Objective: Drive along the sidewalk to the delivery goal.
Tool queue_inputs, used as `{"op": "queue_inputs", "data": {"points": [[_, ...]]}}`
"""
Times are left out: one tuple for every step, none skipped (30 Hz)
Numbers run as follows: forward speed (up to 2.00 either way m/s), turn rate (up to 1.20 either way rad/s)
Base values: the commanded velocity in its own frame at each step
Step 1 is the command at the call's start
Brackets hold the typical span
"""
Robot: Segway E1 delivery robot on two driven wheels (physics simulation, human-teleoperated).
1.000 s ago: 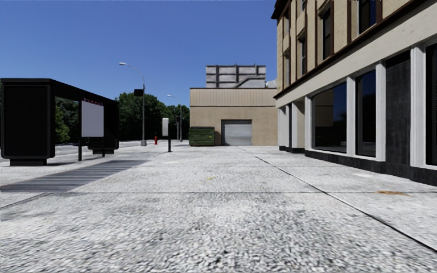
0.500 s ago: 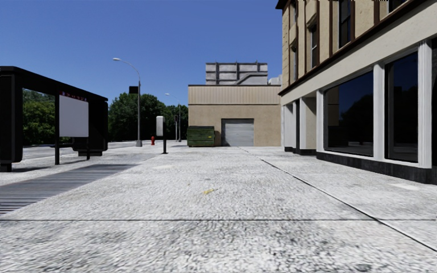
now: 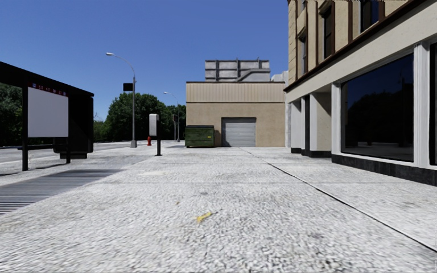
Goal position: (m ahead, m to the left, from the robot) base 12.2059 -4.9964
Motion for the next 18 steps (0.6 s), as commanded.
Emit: {"op": "queue_inputs", "data": {"points": [[2.00,0.00],[2.00,0.00],[2.00,0.00],[2.00,0.00],[2.00,0.00],[2.00,0.00],[2.00,0.00],[2.00,0.00],[2.00,0.00],[2.00,0.00],[2.00,0.00],[2.00,0.00],[2.00,0.00],[2.00,0.00],[2.00,0.00],[2.00,0.00],[2.00,0.00],[2.00,0.00]]}}
